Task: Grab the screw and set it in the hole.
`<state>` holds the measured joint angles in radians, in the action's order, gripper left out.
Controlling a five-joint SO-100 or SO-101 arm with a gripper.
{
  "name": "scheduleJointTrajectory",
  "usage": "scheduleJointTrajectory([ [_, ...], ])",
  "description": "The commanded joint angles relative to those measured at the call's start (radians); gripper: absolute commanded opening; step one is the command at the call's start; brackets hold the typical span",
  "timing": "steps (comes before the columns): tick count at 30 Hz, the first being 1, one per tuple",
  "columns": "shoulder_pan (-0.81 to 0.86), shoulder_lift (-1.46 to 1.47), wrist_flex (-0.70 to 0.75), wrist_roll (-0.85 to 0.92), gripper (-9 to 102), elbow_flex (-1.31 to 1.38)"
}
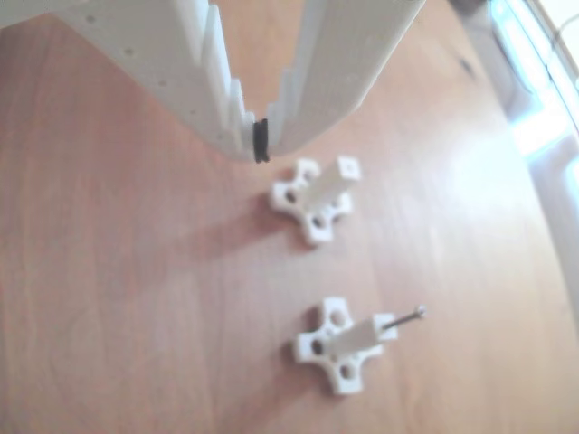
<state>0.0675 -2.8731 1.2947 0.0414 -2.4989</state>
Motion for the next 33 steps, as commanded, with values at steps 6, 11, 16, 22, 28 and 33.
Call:
scheduleJointTrajectory([
  [6, 0.005, 0.311, -0.017, -0.040, 0, 0.353],
  [11, 0.011, 0.431, -0.015, -0.054, 2, 0.451],
  [16, 0.028, 0.529, -0.018, -0.052, 3, 0.526],
  [22, 0.057, 0.670, 0.000, -0.044, 4, 0.644],
  [28, 0.061, 0.811, 0.046, -0.046, 5, 0.769],
  [33, 0.058, 0.897, 0.063, -0.044, 6, 0.825],
])
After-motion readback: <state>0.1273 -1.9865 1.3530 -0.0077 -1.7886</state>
